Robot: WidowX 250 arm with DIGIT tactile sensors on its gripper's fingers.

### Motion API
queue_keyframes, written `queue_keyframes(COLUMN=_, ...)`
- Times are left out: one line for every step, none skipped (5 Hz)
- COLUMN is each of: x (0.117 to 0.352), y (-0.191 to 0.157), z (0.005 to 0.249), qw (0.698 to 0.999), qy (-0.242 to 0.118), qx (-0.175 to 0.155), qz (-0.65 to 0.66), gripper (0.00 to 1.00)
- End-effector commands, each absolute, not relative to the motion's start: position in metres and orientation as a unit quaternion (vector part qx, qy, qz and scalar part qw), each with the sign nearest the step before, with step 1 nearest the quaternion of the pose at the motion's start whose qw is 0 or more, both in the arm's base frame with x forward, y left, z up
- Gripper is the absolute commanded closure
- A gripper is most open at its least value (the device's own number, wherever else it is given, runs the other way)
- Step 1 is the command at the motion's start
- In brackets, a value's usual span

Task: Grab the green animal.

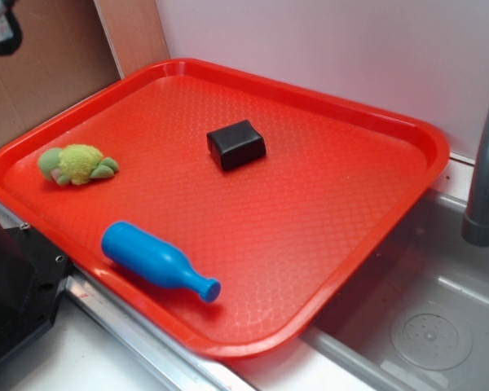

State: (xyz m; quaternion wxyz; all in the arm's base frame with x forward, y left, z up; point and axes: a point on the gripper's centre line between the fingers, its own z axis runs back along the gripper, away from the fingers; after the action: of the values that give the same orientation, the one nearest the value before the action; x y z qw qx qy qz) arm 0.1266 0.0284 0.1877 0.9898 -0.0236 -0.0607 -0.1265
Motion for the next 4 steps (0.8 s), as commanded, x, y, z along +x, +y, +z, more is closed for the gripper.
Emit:
queue_keyframes(x=0.138, y=0.059, z=0.155, qw=0.975, qy=-0.06, qx=-0.019, qz=-0.215, gripper=0.0)
queue_keyframes(x=0.138, y=0.067, z=0.142, qw=0.965, qy=-0.064, qx=0.0, qz=-0.253, gripper=0.0)
queue_keyframes(x=0.137, y=0.077, z=0.117, qw=0.958, qy=-0.058, qx=-0.009, qz=-0.28, gripper=0.0)
queue_keyframes(x=0.142, y=0.082, z=0.096, qw=0.948, qy=-0.055, qx=-0.01, qz=-0.313, gripper=0.0)
